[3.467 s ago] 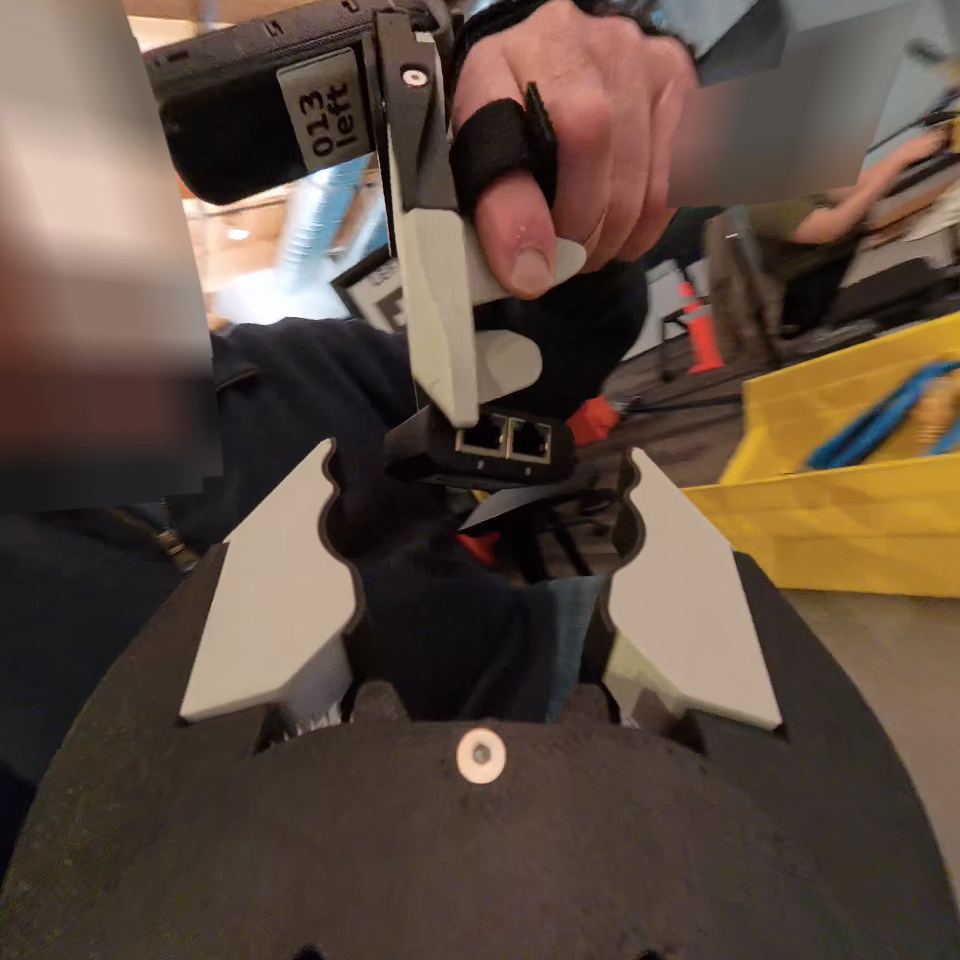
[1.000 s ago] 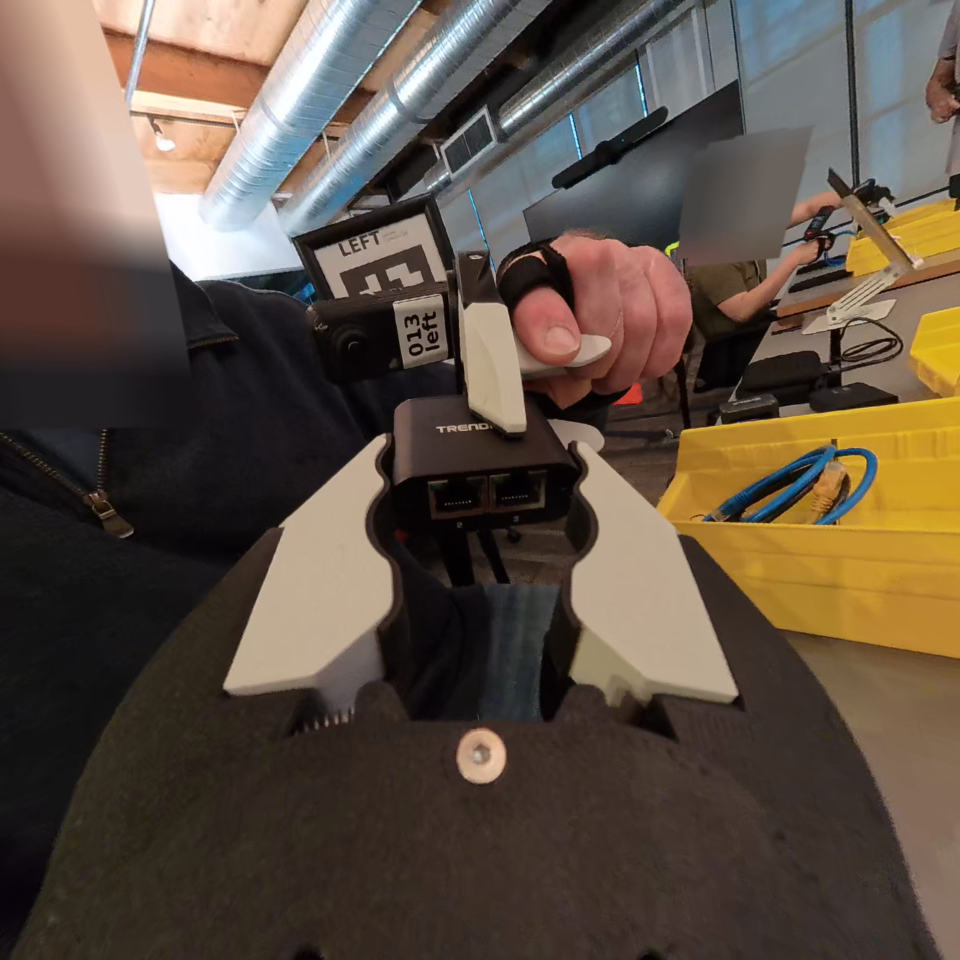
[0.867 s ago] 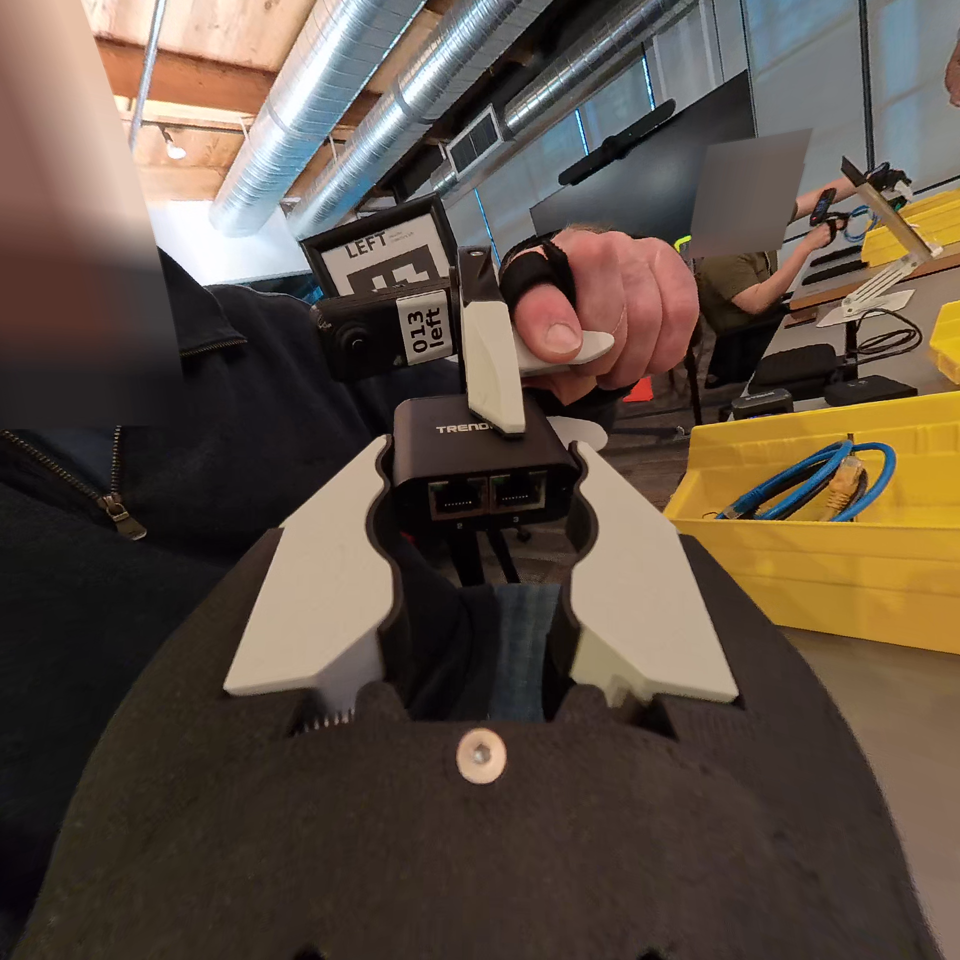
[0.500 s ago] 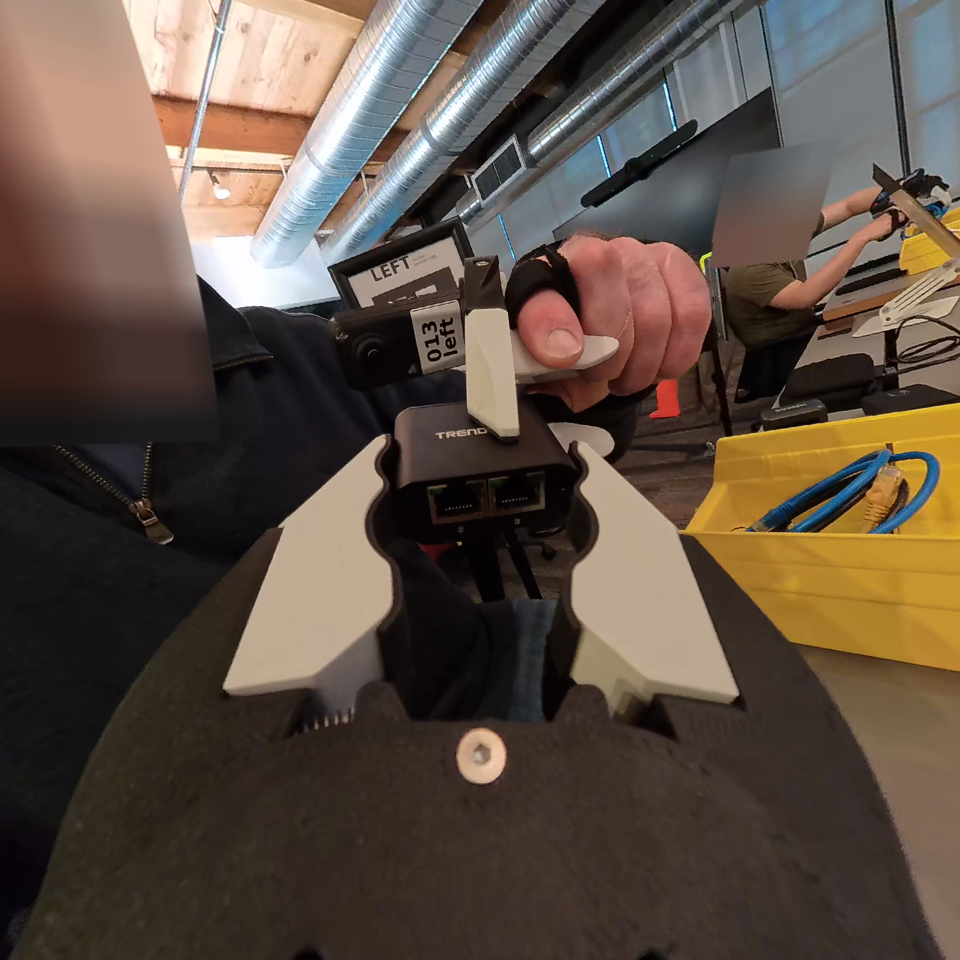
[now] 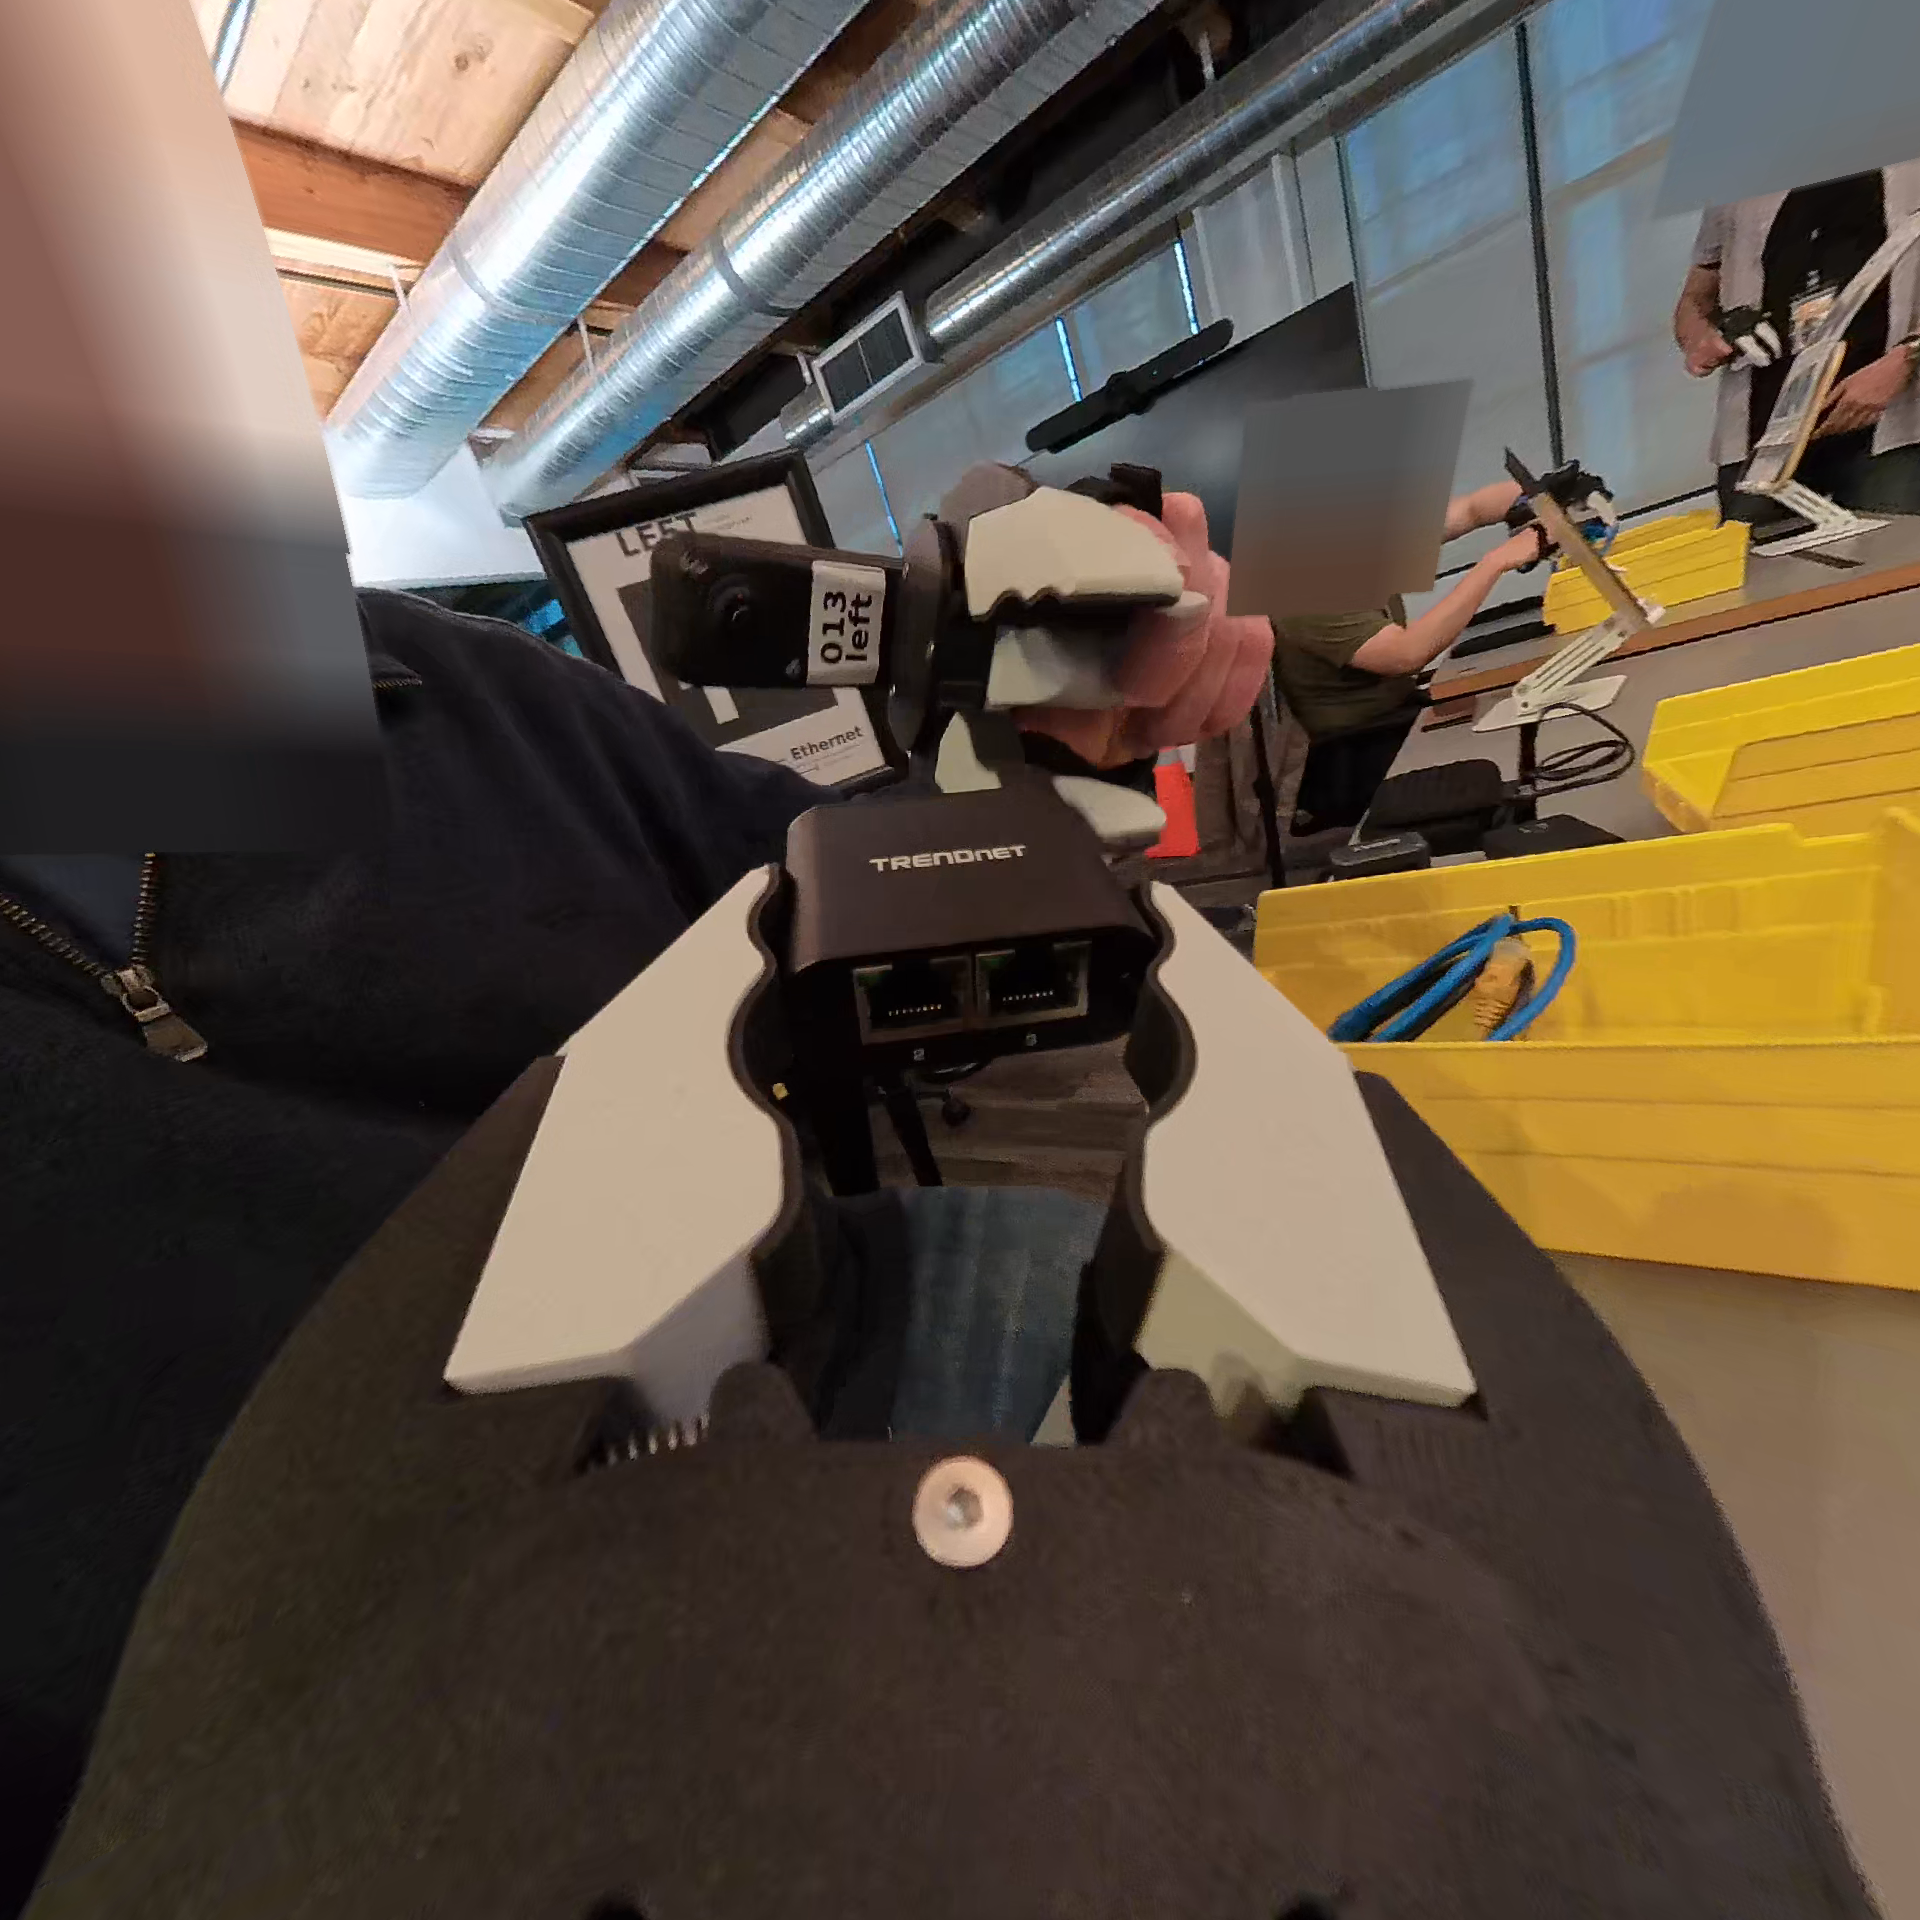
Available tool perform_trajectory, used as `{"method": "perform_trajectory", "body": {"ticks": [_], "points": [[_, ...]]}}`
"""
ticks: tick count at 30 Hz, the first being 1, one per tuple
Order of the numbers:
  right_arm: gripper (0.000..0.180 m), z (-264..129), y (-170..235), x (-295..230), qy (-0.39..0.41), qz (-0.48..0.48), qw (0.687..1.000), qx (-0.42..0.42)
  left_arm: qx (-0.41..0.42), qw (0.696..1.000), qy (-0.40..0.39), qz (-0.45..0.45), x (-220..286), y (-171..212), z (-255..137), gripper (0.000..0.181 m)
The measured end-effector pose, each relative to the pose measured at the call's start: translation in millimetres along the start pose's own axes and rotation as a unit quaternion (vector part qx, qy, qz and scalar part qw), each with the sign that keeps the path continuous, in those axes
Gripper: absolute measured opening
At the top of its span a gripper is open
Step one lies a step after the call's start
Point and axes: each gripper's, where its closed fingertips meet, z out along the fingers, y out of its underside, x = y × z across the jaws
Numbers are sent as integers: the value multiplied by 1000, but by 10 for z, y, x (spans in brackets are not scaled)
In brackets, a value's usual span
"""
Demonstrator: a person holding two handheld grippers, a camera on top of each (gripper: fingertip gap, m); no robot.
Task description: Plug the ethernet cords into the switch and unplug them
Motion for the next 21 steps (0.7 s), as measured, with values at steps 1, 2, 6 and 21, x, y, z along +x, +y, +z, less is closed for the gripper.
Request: {"method": "perform_trajectory", "body": {"ticks": [1, 2, 6, 21], "points": [[64, -35, -10, 12, 6, -2, 1000, 1, -19, 1000, -8, -12, -48, 120, -96, 49], [64, -69, -23, 24, 12, -4, 1000, 4, -49, 998, -15, -26, -95, 283, -202, 45], [64, -178, -1, 94, 34, -9, 999, -1, -187, 974, -20, -126, -112, 1084, -687, 41], [64, -130, 185, 190, 43, 0, 999, -28, -385, 886, 103, -238, 938, 2901, -891, 36]]}}
